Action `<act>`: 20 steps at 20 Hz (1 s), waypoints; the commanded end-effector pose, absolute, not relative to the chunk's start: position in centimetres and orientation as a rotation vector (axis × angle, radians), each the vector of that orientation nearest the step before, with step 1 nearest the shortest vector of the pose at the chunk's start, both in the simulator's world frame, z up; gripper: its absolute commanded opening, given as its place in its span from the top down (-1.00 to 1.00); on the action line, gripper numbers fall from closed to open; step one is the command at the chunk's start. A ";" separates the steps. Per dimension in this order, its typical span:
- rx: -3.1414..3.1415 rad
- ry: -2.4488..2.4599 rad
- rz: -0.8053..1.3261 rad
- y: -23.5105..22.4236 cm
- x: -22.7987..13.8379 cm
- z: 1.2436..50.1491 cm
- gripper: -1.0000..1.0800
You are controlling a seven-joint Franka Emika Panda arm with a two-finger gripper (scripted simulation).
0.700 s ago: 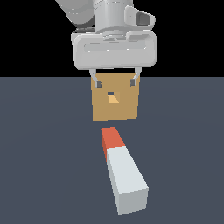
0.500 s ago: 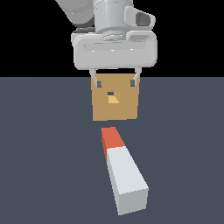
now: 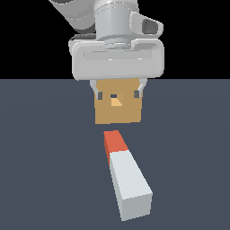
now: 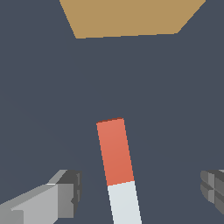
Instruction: Insert the peg into the horizontal hole in a box.
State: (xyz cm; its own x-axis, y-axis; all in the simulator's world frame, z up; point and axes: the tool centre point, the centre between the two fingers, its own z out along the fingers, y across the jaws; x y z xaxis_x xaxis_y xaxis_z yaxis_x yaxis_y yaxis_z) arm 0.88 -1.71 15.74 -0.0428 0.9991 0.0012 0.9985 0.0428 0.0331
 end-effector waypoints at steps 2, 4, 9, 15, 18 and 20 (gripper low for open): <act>2.129 2.285 0.032 -3.7 0.8 14.3 -0.92; 2.108 2.309 0.028 -5.1 0.9 13.3 -0.92; 2.050 2.370 0.016 -8.7 1.1 10.6 -0.92; 1.999 2.420 0.006 -11.8 1.6 8.4 -0.92; 1.983 2.436 0.003 -12.7 1.8 7.7 -0.92; 1.976 2.442 0.002 -13.1 1.9 7.4 -0.92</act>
